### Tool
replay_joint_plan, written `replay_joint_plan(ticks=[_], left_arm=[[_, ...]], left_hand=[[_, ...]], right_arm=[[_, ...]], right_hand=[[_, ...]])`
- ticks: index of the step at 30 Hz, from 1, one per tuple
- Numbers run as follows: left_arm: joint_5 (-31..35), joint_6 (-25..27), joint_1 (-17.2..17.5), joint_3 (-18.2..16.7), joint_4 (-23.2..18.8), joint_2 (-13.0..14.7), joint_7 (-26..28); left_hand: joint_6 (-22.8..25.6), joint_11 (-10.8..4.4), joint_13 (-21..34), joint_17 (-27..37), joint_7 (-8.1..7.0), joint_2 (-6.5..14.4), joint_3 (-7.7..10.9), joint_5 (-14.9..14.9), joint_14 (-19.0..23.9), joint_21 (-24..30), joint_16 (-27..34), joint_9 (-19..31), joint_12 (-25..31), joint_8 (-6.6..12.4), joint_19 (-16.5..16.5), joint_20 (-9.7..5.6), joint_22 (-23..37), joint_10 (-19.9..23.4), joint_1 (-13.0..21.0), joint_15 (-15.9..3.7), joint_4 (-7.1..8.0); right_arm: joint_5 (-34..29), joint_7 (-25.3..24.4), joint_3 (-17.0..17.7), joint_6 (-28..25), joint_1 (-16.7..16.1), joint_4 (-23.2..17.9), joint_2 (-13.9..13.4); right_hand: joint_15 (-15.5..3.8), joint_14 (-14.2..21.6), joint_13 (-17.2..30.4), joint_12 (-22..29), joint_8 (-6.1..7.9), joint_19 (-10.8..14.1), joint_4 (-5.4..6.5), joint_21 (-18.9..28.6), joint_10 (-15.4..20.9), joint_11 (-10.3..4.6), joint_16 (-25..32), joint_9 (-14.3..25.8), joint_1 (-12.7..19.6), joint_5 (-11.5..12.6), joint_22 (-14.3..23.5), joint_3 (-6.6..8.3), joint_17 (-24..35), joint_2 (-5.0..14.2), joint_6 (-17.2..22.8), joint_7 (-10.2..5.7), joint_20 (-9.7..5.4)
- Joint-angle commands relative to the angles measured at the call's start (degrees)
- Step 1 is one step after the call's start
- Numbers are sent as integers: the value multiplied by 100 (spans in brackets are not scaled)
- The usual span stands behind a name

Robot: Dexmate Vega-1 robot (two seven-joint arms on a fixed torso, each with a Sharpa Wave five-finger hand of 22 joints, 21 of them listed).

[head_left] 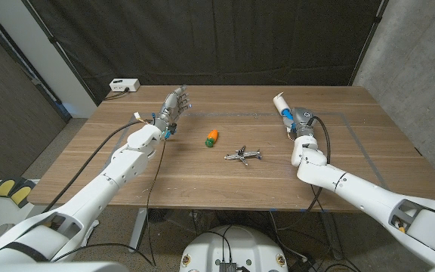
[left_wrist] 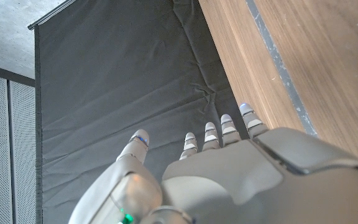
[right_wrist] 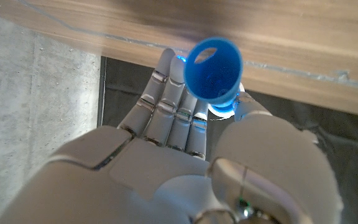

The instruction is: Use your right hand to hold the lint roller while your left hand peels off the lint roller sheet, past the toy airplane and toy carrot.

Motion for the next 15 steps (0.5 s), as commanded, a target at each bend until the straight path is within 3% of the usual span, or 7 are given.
replay_joint_plan(ticks=[1,9,12,15], left_arm=[[29,19,-83,49,54,-37,-43],[39,22,-81,41,36,-30,-19],[45,25,-72,32,20,-20,3],[42,25,-71,25,19,-15,4]], left_hand=[[-35,17,29,22,-8,51,22,24,-23,-26,-12,18,-12,4,-2,27,30,-3,-29,30,-28],[-37,12,29,23,-8,51,24,22,-24,-30,-14,18,-15,5,0,27,31,-7,-30,26,-31],[-38,10,30,23,-12,51,25,22,-21,-32,-13,18,-15,5,0,27,31,-4,-31,25,-33],[-39,10,30,23,-13,51,26,22,-22,-33,-14,18,-14,5,1,27,31,-1,-31,27,-34]], right_arm=[[893,-1796,1025,2108,-571,569,489],[1989,-1566,1585,4148,-771,972,680],[2411,-1149,1749,4666,-845,983,672],[2698,-849,1872,4910,-900,951,685]], right_hand=[[-561,69,-37,-28,37,127,284,110,294,-396,39,6,517,36,23,295,40,417,585,-513,-145],[-559,107,-23,-49,21,137,290,205,247,-353,70,-9,552,38,38,296,54,408,541,-463,-194],[-559,103,-44,-91,-5,123,288,244,184,-324,76,-12,575,40,47,304,59,410,471,-457,-213],[-571,171,-91,-135,-6,295,275,389,173,-323,127,-2,624,43,65,315,70,414,444,-427,-255]])
